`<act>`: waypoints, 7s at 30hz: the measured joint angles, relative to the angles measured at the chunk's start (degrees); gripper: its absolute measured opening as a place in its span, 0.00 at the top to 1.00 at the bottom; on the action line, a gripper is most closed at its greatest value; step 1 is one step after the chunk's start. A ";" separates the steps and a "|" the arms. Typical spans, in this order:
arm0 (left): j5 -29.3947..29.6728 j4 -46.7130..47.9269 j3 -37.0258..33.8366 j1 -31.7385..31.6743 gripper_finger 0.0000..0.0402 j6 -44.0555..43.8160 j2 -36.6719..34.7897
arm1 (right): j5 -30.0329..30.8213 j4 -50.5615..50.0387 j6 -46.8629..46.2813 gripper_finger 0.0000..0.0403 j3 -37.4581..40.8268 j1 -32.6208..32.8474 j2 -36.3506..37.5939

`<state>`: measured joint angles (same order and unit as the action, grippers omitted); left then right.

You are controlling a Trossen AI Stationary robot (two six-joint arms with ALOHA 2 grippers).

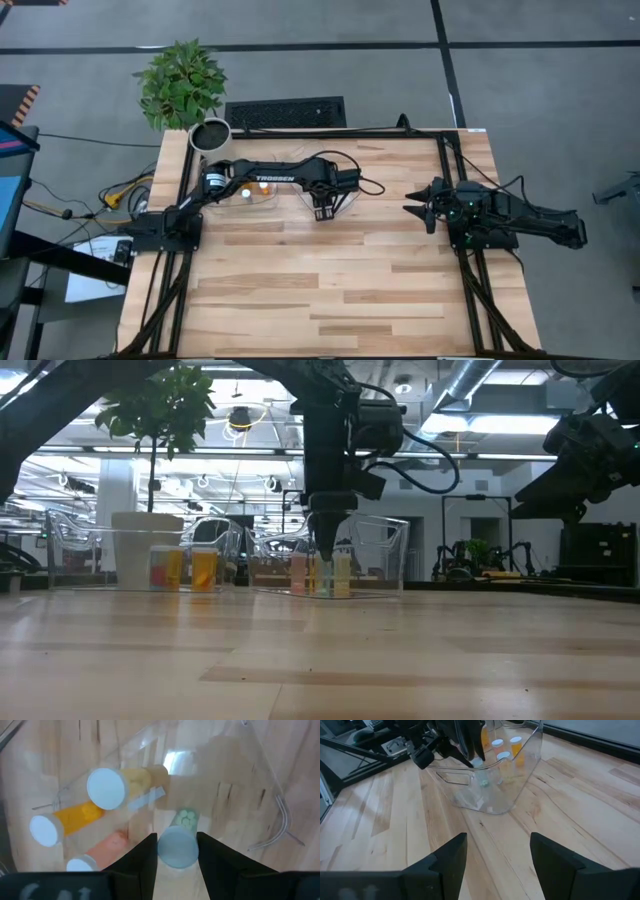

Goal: Pick and place medicine bottles into bin by pill shape (circle, oval)
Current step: Put the small green tablet bottle into the right transparent bin, then return to Home Position

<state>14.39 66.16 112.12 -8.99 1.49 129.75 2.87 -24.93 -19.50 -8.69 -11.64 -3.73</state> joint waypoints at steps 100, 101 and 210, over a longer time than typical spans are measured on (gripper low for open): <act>9.91 -66.22 -110.09 26.36 0.36 -13.92 -128.94 | -16.28 30.02 10.63 0.44 4.75 1.67 0.11; 9.62 -66.22 -110.09 26.36 0.36 -13.45 -128.96 | -16.28 32.98 10.50 0.44 6.92 1.82 0.09; -14.99 -64.09 -110.29 26.27 0.36 -14.61 -129.50 | -13.29 27.87 14.97 0.44 8.44 1.86 1.81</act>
<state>-0.60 2.07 1.83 17.28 -13.13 0.25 -10.41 2.94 -4.53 -0.25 -9.78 -1.91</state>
